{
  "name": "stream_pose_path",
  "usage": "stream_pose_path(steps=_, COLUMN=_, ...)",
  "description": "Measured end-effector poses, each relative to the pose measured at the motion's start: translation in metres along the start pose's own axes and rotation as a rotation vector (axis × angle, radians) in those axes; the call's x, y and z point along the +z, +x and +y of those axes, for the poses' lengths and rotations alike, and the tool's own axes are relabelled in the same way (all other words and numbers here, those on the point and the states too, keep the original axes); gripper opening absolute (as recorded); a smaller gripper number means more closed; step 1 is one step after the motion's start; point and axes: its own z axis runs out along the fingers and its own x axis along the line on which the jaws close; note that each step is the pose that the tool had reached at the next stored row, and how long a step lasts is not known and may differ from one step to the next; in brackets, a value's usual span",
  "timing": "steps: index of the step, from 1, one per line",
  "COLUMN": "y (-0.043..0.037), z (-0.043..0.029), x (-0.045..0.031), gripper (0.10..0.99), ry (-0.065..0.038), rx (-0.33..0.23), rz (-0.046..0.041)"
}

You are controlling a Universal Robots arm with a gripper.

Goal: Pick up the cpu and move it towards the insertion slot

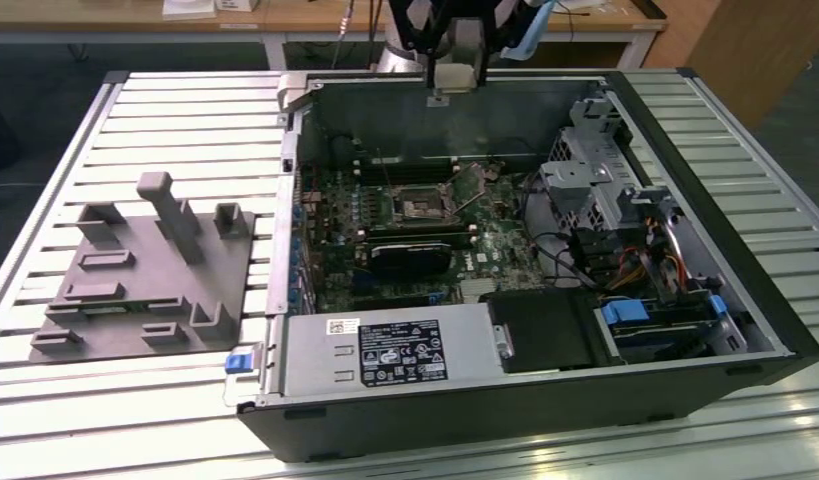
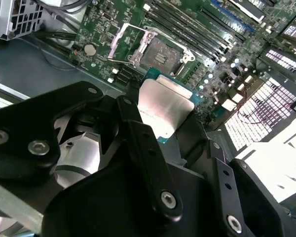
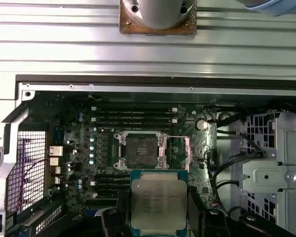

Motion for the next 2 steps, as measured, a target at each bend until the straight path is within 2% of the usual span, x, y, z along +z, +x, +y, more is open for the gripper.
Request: stream_pose_path(steps=2, y=-0.0001, z=0.0, x=0.0, gripper=0.545, ry=0.0, rx=0.0, rz=0.0)
